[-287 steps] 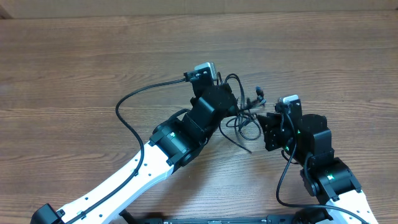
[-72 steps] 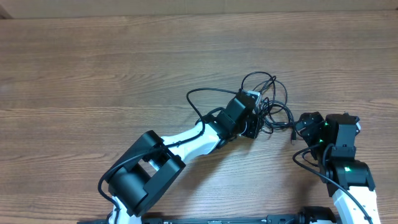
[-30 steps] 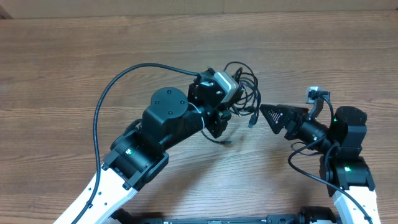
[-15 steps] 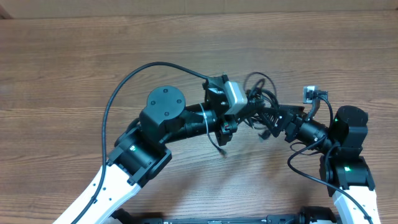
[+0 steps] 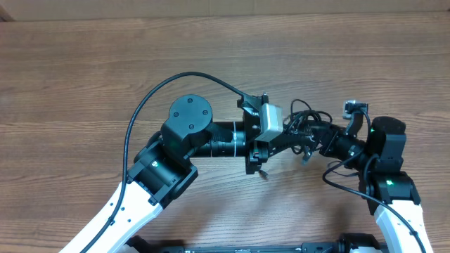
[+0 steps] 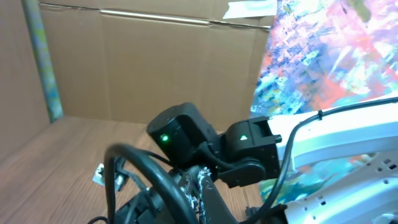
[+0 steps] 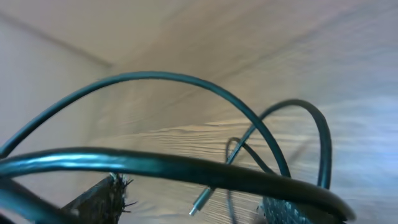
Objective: Untangle cables
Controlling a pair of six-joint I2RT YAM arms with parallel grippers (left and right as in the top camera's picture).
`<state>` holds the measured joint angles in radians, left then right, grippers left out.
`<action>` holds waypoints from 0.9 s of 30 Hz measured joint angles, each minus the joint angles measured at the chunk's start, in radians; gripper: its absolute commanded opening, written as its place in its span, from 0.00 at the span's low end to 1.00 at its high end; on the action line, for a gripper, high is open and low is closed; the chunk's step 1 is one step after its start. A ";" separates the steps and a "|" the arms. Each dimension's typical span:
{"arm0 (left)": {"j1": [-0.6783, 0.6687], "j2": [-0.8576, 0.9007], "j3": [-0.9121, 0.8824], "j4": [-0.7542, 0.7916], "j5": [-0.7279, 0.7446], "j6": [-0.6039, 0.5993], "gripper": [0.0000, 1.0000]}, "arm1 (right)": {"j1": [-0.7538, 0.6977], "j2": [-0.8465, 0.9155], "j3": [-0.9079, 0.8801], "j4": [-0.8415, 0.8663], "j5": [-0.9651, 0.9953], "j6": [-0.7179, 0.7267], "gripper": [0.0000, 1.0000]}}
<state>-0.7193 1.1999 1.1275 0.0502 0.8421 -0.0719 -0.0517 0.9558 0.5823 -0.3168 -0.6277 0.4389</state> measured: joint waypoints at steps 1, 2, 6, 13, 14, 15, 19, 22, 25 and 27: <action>0.002 -0.002 0.000 -0.001 0.001 0.000 0.04 | 0.000 0.000 0.000 -0.014 0.024 0.006 0.67; 0.006 -0.006 -0.002 -0.003 0.004 0.000 0.04 | 0.000 0.000 0.000 -0.028 0.055 0.014 0.66; 0.043 -0.025 -0.008 -0.016 0.008 -0.003 0.04 | 0.000 -0.001 0.001 -0.059 0.137 0.042 0.47; 0.126 -0.039 -0.011 -0.048 0.012 -0.004 0.04 | 0.002 -0.003 0.003 -0.069 0.185 0.069 0.04; 0.129 -0.039 -0.011 -0.053 0.012 -0.004 0.04 | 0.002 -0.003 0.004 -0.069 0.184 0.064 0.04; 0.134 -0.039 -0.011 -0.061 0.014 -0.004 0.04 | 0.002 -0.003 0.005 -0.068 0.187 0.064 0.04; 0.153 -0.039 -0.011 -0.073 0.016 -0.004 0.04 | 0.002 -0.003 0.005 -0.069 0.188 0.065 0.04; 0.161 -0.040 -0.011 -0.081 0.018 -0.004 0.04 | 0.002 -0.003 0.005 -0.069 0.188 0.065 0.04; 0.169 -0.047 -0.010 -0.132 -0.024 -0.004 0.04 | 0.002 -0.003 0.005 -0.073 0.187 0.064 0.04; 0.173 -0.058 -0.010 -0.191 -0.087 -0.005 0.10 | 0.002 -0.002 0.005 -0.067 0.180 0.058 0.04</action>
<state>-0.5461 1.1423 1.1172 -0.1406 0.7551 -0.0765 -0.0498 0.9539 0.5869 -0.3836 -0.4480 0.4969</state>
